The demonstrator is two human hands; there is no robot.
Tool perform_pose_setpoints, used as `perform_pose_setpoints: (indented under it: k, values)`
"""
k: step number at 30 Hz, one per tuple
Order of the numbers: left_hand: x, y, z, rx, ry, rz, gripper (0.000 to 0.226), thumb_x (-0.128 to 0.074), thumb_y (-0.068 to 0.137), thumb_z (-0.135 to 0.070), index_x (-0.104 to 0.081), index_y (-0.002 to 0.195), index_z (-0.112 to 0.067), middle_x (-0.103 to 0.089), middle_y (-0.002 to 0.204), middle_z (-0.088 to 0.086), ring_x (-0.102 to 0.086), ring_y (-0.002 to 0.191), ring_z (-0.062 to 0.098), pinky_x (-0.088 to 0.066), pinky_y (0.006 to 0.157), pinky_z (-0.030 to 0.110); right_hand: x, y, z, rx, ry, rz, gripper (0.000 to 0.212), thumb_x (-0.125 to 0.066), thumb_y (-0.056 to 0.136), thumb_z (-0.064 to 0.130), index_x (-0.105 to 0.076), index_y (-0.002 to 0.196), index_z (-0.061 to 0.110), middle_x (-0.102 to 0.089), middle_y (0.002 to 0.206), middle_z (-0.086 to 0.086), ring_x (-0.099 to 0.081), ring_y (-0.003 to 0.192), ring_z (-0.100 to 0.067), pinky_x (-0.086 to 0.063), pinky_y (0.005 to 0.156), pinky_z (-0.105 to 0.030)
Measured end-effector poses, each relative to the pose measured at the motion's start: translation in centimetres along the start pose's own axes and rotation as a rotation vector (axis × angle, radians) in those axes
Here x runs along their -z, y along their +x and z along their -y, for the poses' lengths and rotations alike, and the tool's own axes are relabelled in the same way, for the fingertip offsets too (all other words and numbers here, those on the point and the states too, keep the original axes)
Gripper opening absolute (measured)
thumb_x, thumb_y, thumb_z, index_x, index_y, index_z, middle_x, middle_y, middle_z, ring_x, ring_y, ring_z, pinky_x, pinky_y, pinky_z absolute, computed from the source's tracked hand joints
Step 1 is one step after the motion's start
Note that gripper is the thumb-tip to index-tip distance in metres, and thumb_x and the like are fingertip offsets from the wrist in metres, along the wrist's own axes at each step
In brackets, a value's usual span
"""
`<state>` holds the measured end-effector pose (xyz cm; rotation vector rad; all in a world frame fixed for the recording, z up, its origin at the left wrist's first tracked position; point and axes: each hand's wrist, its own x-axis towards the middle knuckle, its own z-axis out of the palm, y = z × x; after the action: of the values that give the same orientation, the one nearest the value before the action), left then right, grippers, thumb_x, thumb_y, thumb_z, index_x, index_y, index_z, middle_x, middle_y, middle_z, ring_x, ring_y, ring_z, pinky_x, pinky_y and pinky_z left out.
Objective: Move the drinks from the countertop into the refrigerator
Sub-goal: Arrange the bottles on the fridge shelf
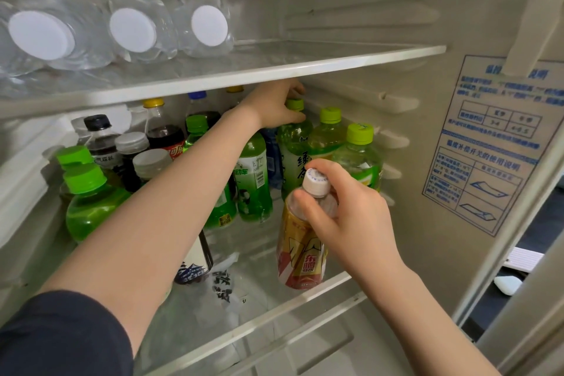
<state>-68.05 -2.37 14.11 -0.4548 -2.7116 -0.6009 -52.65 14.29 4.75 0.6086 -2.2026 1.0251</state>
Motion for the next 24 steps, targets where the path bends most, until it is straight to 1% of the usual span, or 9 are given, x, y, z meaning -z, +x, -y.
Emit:
perform_pose_setpoints:
  k: [2, 4, 6, 9, 12, 14, 16, 20, 24]
  values:
    - [0.7, -0.6, 0.0, 0.019, -0.046, 0.020, 0.049, -0.069, 0.083, -0.030, -0.053, 0.128, -0.019, -0.056, 0.128, -0.001, -0.054, 0.113, 0.014, -0.045, 0.096, 0.028, 0.0, 0.0, 0.0, -0.001, 0.004, 0.001, 0.032, -0.067, 0.083, 0.037, -0.059, 0.113, 0.027, -0.067, 0.087, 0.011, -0.062, 0.074, -0.011, -0.047, 0.060, -0.026]
    - [1.7, -1.3, 0.2, 0.033, -0.066, 0.044, 0.040, -0.065, 0.086, -0.031, -0.055, 0.124, -0.024, -0.056, 0.119, -0.007, -0.054, 0.109, 0.012, -0.044, 0.095, 0.028, -0.1, 0.0, -0.1, -0.001, 0.013, 0.000, 0.033, -0.067, 0.083, 0.037, -0.059, 0.113, 0.026, -0.068, 0.087, 0.011, -0.062, 0.075, -0.012, -0.050, 0.061, -0.028]
    - [3.0, -2.1, 0.8, 0.047, 0.015, 0.068, 0.034, -0.063, 0.088, -0.032, -0.055, 0.120, -0.027, -0.054, 0.112, -0.010, -0.053, 0.106, 0.012, -0.043, 0.092, 0.030, -0.1, 0.0, -0.1, 0.000, 0.017, -0.004, 0.033, -0.067, 0.083, 0.037, -0.059, 0.113, 0.026, -0.068, 0.087, 0.010, -0.062, 0.076, -0.012, -0.051, 0.061, -0.030]
    - [5.0, -3.3, 1.9, 0.124, 0.213, 0.090, 0.033, -0.064, 0.087, -0.034, -0.058, 0.116, -0.021, -0.059, 0.112, -0.002, -0.056, 0.101, 0.020, -0.047, 0.091, 0.038, -0.2, 0.0, -0.2, -0.012, 0.031, -0.002, 0.033, -0.067, 0.083, 0.037, -0.059, 0.113, 0.026, -0.068, 0.088, 0.010, -0.063, 0.077, -0.013, -0.052, 0.062, -0.032]
    - [6.0, -4.0, 2.4, 0.225, 0.370, 0.152, 0.030, -0.063, 0.086, -0.040, -0.062, 0.100, -0.014, -0.065, 0.097, 0.007, -0.060, 0.085, 0.024, -0.051, 0.077, 0.038, -0.3, 0.0, -0.2, -0.024, 0.037, -0.003, 0.033, -0.066, 0.083, 0.037, -0.059, 0.114, 0.028, -0.067, 0.089, 0.012, -0.063, 0.078, -0.013, -0.051, 0.063, -0.033]
    - [6.1, -4.3, 2.4, 0.288, 0.342, 0.212, 0.028, -0.061, 0.086, -0.044, -0.061, 0.094, -0.018, -0.065, 0.081, 0.005, -0.060, 0.070, 0.018, -0.049, 0.062, 0.031, -0.3, 0.0, -0.2, -0.025, 0.043, -0.004, 0.033, -0.066, 0.083, 0.037, -0.059, 0.114, 0.028, -0.067, 0.089, 0.013, -0.063, 0.079, -0.012, -0.052, 0.064, -0.032]
    - [5.8, -4.2, 2.3, 0.310, 0.276, 0.232, 0.026, -0.062, 0.087, -0.043, -0.060, 0.092, -0.018, -0.067, 0.077, 0.006, -0.062, 0.066, 0.018, -0.048, 0.055, 0.027, -0.2, -0.1, -0.2, -0.021, 0.048, -0.007, 0.032, -0.066, 0.083, 0.036, -0.059, 0.114, 0.027, -0.067, 0.089, 0.012, -0.062, 0.079, -0.012, -0.052, 0.063, -0.032]
    - [5.5, -3.9, 2.1, 0.224, 0.201, 0.245, 0.017, -0.065, 0.088, -0.027, -0.063, 0.099, -0.014, -0.067, 0.101, 0.014, -0.067, 0.086, 0.031, -0.057, 0.077, 0.043, -0.2, -0.2, -0.3, -0.022, 0.044, -0.014, 0.032, -0.067, 0.083, 0.035, -0.059, 0.113, 0.027, -0.067, 0.089, 0.013, -0.061, 0.078, -0.010, -0.050, 0.062, -0.028]
    - [5.8, -4.0, 2.2, 0.133, 0.201, 0.259, 0.021, -0.067, 0.086, -0.021, -0.063, 0.106, -0.028, -0.059, 0.108, 0.002, -0.058, 0.098, 0.022, -0.048, 0.089, 0.037, -0.4, -0.4, -0.4, -0.021, 0.026, -0.017, 0.033, -0.066, 0.084, 0.037, -0.059, 0.114, 0.028, -0.067, 0.092, 0.013, -0.061, 0.080, -0.009, -0.046, 0.063, -0.025]
